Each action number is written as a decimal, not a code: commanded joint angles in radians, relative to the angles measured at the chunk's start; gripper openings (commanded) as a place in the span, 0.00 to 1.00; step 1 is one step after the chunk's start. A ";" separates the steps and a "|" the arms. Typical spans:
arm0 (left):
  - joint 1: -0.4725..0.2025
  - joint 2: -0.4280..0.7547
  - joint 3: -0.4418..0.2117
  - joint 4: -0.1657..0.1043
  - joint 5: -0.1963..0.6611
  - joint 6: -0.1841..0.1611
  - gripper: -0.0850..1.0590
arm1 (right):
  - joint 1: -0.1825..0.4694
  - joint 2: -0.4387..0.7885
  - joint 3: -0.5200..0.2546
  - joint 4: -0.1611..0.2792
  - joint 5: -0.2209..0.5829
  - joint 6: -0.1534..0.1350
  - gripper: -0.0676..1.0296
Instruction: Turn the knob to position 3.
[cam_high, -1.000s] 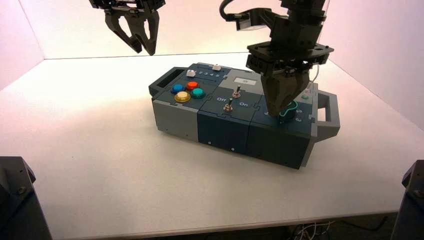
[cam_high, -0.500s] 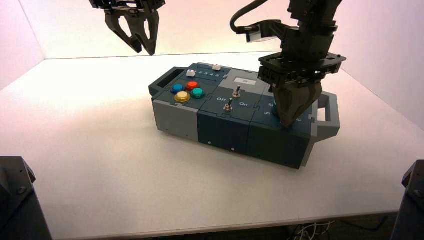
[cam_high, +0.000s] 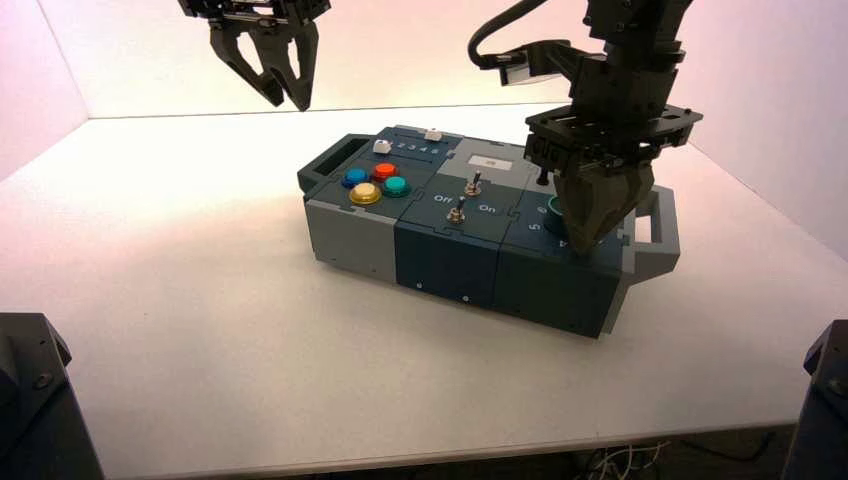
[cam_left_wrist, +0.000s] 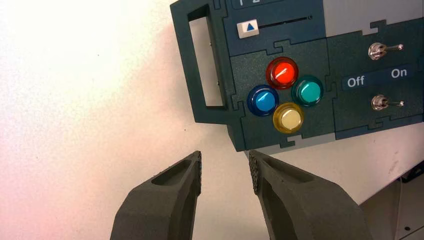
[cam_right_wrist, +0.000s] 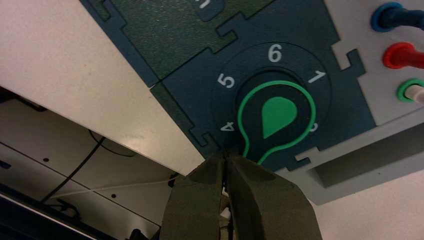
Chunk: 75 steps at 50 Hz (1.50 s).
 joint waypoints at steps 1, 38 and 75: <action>-0.008 -0.018 -0.026 -0.002 -0.003 0.005 0.53 | -0.014 -0.031 -0.006 -0.002 -0.002 0.008 0.04; -0.012 -0.018 -0.028 0.000 0.000 0.005 0.53 | -0.048 -0.098 -0.006 0.000 0.026 0.012 0.04; -0.017 -0.014 -0.026 -0.002 0.000 0.005 0.53 | -0.049 -0.742 -0.084 0.009 0.212 0.014 0.04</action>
